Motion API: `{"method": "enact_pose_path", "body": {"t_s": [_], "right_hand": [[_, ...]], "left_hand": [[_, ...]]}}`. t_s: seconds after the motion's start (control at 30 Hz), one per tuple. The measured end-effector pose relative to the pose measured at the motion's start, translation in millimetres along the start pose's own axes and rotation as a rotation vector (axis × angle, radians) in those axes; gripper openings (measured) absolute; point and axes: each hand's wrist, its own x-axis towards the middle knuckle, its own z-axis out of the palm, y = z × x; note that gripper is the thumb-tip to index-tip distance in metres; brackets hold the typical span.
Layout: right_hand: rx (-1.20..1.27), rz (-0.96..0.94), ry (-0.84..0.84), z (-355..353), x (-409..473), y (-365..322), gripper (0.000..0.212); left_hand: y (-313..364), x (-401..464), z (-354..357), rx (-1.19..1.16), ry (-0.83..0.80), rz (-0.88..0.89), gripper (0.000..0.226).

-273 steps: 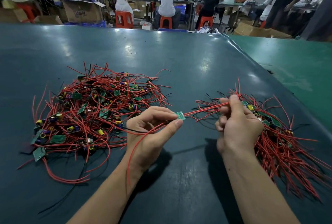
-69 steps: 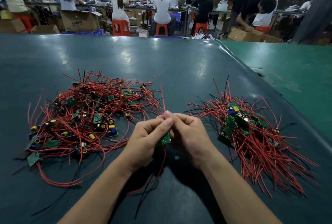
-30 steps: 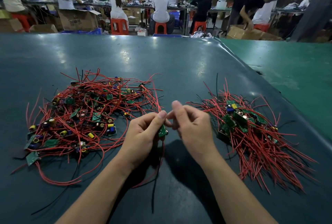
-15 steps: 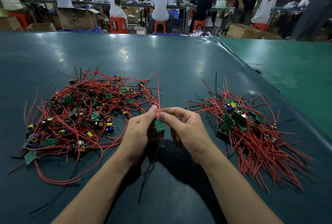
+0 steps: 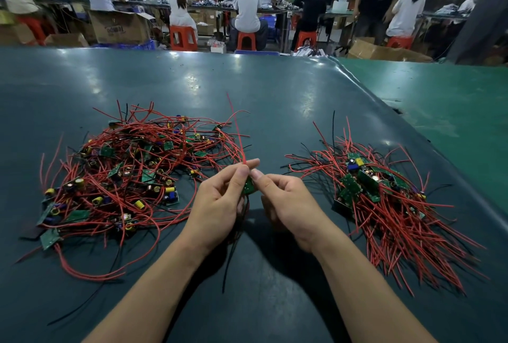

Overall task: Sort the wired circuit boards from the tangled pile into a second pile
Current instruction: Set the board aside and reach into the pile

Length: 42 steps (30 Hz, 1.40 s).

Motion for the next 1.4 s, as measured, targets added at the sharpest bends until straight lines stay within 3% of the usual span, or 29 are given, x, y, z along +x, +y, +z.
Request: {"method": "enact_pose_path", "body": {"t_s": [0.13,0.3,0.43,0.57,0.7,0.77,0.83,0.97,1.13,1.23,1.3,1.4], "right_hand": [[0.002,-0.01,-0.04,-4,-2,-3,0.037],[0.029,-0.058,-0.012,-2,-2,-3,0.018],[0.036,-0.126,0.137,-4,2,-2,0.02],[0.083,0.023,0.436,-14,12,4,0.015],[0.077,0.087,0.42,-20,14,8,0.014],[-0.12,0.003,0.395,-16,13,9,0.018],[-0.292,-0.166,0.472,-14,12,7,0.017],[-0.262,-0.419,0.665,-17,9,4,0.016],[-0.473,-0.09,0.441,-15,13,12,0.019],[-0.536,-0.088,0.428,-16,11,11,0.017],[-0.45,-0.122,0.37,-13,8,7,0.02],[-0.024,-0.115,0.168,-3,3,0,0.014]], "left_hand": [[0,1,-2,0.014,-0.007,0.02,0.026],[2,0,-3,0.0,0.032,0.064,0.024],[6,4,-4,-0.098,0.165,0.104,0.022],[12,8,-7,-0.338,0.259,0.007,0.022],[13,7,-5,-0.365,0.27,-0.011,0.007],[14,6,-6,-0.392,0.275,-0.021,0.009],[14,6,-8,-0.418,0.281,-0.021,0.014],[13,7,-8,-0.341,0.248,0.043,0.013],[10,5,-4,-0.252,0.208,0.098,0.013],[8,4,-6,-0.224,0.183,0.107,0.014],[8,3,-5,-0.217,0.167,0.088,0.02],[7,3,-3,-0.176,0.122,0.058,0.023]]}}
